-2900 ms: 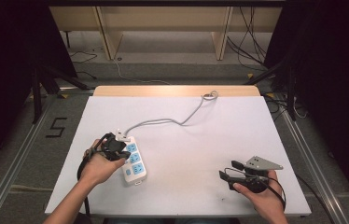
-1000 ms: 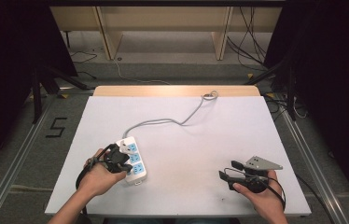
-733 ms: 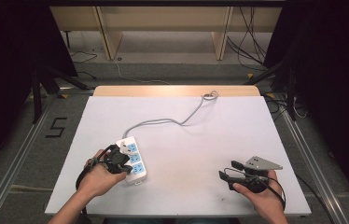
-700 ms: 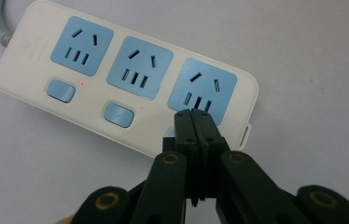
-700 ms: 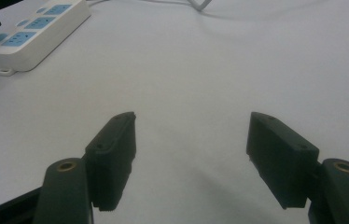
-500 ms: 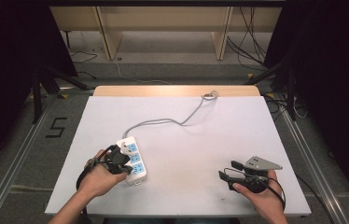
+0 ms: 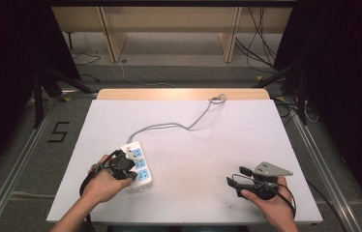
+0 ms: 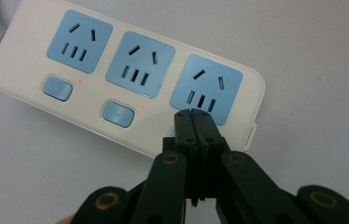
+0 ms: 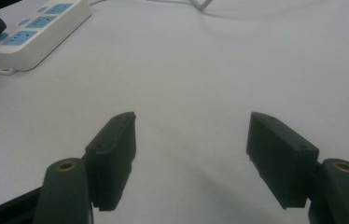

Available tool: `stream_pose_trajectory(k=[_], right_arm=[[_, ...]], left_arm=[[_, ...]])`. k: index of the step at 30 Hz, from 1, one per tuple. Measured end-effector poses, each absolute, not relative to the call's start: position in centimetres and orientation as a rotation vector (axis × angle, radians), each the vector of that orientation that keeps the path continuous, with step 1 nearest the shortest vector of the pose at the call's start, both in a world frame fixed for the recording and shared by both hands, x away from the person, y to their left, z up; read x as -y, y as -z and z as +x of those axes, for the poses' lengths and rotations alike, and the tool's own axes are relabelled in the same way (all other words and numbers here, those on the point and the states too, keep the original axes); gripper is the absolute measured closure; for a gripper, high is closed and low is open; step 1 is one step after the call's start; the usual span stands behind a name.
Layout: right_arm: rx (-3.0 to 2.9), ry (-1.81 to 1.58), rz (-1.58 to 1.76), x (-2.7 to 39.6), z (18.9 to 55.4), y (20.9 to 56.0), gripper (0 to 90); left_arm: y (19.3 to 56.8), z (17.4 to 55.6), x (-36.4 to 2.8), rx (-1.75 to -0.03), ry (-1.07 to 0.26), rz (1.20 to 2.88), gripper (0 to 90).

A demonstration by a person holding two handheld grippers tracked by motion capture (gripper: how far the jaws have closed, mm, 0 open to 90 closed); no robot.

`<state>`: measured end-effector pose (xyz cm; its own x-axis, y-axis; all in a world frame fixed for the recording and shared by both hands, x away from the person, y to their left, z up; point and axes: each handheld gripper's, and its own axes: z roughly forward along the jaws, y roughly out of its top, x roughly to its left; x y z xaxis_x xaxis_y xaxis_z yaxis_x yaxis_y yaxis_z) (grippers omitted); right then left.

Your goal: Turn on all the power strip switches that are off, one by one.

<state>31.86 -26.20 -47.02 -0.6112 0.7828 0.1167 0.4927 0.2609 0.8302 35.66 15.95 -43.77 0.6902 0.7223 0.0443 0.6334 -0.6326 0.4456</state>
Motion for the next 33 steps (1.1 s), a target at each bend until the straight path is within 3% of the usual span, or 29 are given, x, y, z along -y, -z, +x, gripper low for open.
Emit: stream_pose_trajectory(k=[33], right_arm=[[-2.222, -1.281, 1.167, 26.13, 31.76, 46.95, 33.9]], left_arm=[[44.04, 35.74, -15.50, -1.064, -0.317, 2.528, 90.0]])
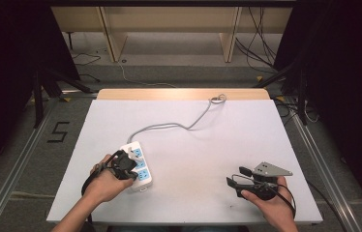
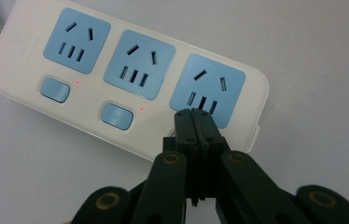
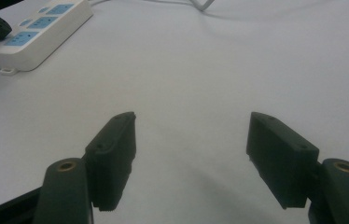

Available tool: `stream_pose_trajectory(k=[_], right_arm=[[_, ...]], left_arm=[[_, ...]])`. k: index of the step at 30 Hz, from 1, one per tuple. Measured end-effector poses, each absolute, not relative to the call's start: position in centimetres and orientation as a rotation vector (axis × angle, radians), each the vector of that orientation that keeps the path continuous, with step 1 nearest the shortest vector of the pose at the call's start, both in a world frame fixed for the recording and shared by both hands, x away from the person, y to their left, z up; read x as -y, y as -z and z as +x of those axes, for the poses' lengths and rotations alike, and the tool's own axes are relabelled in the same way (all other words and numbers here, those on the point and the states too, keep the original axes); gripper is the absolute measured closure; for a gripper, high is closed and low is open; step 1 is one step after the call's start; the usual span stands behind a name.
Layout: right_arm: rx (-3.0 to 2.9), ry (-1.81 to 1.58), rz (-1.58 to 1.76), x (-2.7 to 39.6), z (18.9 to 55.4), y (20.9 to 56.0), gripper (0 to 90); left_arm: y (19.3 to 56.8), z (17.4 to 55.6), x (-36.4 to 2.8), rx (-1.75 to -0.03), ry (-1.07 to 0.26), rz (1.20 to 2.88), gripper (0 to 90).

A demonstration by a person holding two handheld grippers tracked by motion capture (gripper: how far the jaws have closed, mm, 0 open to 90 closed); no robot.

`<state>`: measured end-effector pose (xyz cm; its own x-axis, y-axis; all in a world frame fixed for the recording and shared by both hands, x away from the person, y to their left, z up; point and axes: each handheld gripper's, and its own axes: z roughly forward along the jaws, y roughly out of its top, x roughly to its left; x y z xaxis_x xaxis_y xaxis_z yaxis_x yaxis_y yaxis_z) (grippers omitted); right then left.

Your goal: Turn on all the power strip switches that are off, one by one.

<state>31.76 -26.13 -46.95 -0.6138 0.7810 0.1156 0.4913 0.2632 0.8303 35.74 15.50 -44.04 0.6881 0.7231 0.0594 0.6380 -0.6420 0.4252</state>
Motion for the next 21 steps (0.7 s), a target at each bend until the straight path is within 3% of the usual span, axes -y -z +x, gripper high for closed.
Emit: stream_pose_trajectory(k=[21], right_arm=[[-2.220, -1.280, 1.163, 26.17, 31.73, 46.92, 33.9]], left_arm=[[44.05, 35.82, -15.65, -1.064, -0.307, 2.528, 90.0]])
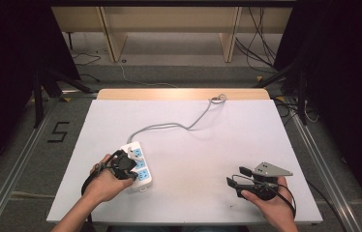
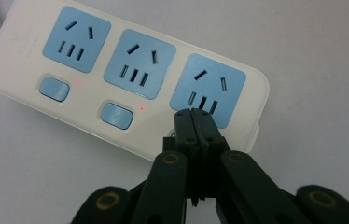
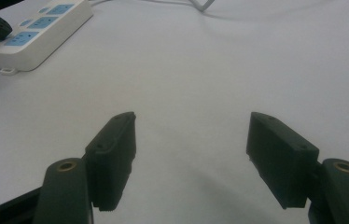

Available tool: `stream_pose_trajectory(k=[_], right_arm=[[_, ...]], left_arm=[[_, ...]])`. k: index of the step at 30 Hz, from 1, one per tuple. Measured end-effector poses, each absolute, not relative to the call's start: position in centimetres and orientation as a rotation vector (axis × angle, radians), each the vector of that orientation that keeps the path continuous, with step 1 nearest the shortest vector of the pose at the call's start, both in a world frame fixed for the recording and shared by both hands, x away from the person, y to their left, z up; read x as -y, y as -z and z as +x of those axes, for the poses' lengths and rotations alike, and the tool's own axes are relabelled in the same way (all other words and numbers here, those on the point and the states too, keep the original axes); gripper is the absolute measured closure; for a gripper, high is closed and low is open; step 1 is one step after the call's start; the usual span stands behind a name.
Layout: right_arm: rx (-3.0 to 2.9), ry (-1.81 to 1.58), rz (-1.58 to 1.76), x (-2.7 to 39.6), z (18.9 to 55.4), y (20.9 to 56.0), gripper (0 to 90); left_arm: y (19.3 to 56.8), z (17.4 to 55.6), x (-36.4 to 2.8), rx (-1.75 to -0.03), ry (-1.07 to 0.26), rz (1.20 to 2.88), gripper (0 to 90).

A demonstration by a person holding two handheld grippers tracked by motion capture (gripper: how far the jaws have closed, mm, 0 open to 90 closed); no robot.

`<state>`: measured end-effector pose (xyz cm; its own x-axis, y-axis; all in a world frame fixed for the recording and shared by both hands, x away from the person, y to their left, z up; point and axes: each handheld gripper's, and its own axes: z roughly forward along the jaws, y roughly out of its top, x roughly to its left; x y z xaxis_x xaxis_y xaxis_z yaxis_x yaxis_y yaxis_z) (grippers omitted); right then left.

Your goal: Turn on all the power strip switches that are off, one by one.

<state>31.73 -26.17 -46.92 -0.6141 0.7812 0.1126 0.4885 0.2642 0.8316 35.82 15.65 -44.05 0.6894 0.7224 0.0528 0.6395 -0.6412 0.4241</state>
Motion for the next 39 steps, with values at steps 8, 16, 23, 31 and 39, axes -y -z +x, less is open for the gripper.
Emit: stream_pose_trajectory(k=[8, 16, 23, 31, 39], right_arm=[[-2.218, -1.283, 1.163, 26.15, 31.74, 46.96, 33.8], [-2.223, -1.279, 1.163, 26.10, 31.73, 46.95, 33.9], [-2.224, -1.278, 1.163, 26.14, 31.74, 46.95, 34.0], [-2.220, -1.280, 1.162, 26.16, 31.78, 46.97, 34.0], [-2.217, -1.282, 1.168, 26.21, 31.78, 46.94, 34.0]], left_arm=[[44.13, 35.95, -15.83, -1.077, -0.286, 2.514, 90.0], [44.12, 35.96, -15.83, -1.076, -0.283, 2.513, 90.0], [44.13, 35.87, -15.72, -1.067, -0.296, 2.518, 90.0], [44.13, 35.89, -15.85, -1.062, -0.292, 2.513, 90.0], [44.15, 35.96, -16.01, -1.052, -0.280, 2.508, 90.0]])
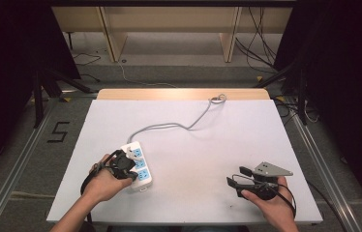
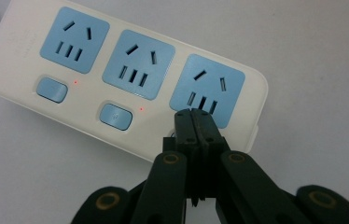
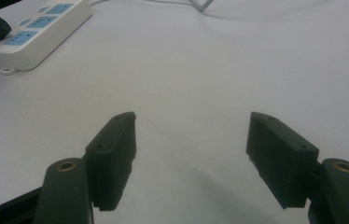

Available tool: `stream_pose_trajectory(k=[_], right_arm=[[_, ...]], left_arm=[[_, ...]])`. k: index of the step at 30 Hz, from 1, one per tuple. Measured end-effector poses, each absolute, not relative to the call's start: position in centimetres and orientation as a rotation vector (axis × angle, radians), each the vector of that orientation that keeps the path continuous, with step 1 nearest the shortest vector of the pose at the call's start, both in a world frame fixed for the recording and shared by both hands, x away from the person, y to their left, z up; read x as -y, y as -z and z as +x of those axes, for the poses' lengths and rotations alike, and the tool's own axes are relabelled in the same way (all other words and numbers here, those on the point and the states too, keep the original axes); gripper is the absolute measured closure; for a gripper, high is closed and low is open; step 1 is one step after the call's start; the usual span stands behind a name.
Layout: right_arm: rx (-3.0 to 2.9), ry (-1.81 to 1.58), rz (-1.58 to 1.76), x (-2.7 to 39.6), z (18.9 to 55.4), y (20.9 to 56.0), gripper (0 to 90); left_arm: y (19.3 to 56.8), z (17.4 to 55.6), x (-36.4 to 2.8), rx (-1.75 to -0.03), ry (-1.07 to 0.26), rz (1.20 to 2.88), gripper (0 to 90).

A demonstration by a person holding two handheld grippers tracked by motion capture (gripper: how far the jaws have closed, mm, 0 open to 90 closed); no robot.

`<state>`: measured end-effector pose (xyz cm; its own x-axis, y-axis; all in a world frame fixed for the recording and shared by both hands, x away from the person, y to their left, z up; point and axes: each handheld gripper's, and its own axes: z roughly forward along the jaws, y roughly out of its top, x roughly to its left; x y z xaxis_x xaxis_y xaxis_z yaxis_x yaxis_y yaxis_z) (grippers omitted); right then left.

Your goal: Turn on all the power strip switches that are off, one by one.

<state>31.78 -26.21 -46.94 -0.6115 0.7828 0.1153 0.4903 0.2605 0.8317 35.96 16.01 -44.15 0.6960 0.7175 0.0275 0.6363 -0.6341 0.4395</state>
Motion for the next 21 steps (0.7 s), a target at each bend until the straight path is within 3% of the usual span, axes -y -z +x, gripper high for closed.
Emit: stream_pose_trajectory(k=[21], right_arm=[[-2.218, -1.283, 1.168, 26.25, 31.80, 46.94, 34.0]], left_arm=[[44.19, 35.99, -16.09, -1.036, -0.279, 2.502, 90.0]])
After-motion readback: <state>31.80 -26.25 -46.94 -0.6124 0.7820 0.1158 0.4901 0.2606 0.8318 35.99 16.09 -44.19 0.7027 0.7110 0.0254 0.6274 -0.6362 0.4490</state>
